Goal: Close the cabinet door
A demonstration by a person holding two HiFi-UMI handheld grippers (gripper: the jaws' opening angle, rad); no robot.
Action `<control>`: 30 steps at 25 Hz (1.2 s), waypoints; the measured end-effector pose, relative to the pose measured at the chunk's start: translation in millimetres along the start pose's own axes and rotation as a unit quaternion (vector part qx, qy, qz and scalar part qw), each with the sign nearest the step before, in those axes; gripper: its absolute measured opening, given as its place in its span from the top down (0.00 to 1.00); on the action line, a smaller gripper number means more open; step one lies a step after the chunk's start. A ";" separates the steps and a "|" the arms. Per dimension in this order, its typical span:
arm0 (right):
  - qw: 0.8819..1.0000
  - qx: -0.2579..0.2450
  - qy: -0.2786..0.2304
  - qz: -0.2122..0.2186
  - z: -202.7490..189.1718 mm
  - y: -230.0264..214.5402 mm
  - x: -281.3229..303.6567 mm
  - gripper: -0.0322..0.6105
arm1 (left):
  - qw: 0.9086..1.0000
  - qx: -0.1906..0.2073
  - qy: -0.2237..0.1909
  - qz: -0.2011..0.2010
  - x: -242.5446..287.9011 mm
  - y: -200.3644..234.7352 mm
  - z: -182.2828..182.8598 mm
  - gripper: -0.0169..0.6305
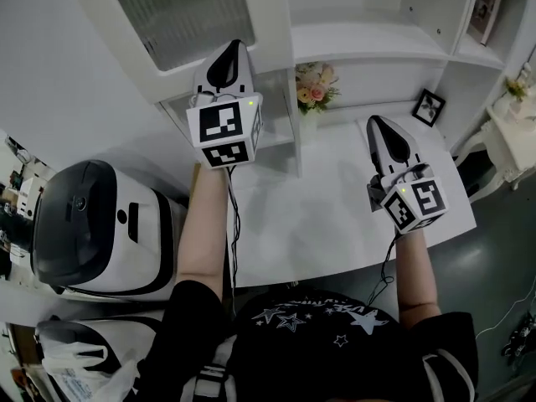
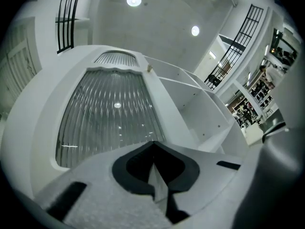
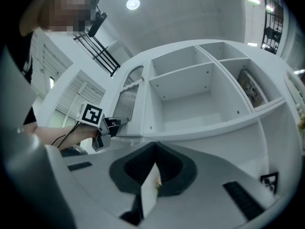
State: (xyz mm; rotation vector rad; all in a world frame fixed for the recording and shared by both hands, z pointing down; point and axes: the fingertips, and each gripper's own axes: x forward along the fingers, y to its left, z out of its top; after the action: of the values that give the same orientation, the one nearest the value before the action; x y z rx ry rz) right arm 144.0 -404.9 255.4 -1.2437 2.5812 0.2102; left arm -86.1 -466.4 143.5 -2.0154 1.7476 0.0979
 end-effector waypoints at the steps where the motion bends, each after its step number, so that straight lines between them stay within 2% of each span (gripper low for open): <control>1: 1.000 0.001 0.000 0.006 0.3 0.1 0.0 0.94 | 1.000 0.005 0.002 0.005 -1.1 0.0 0.6 0.96; 10: 0.999 0.002 -0.008 0.042 9.3 11.7 -7.8 0.94 | 1.000 -0.004 0.010 0.023 -44.7 -8.1 11.5 0.96; 17: 0.999 -0.001 -0.004 0.053 12.6 40.6 -9.9 0.94 | 0.999 -0.047 0.025 0.012 -91.3 -5.3 6.2 0.96; 23: 0.999 -0.010 0.009 0.044 15.7 76.4 -17.8 0.95 | 0.997 -0.064 0.036 0.003 -137.8 8.6 -2.4 0.96; 27: 0.999 -0.016 0.018 0.034 18.3 99.3 -27.6 0.95 | 0.993 -0.106 0.047 -0.008 -166.0 18.1 -11.6 0.96; 30: 0.999 -0.022 0.027 0.023 19.3 115.4 -35.5 0.95 | 0.992 -0.113 0.061 -0.018 -185.5 22.2 -18.6 0.96</control>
State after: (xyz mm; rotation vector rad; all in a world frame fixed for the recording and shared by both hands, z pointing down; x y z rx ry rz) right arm 78.2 -302.1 249.3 -1.2228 2.6675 0.2479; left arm -146.5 -305.2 218.5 -2.2561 1.8441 0.1712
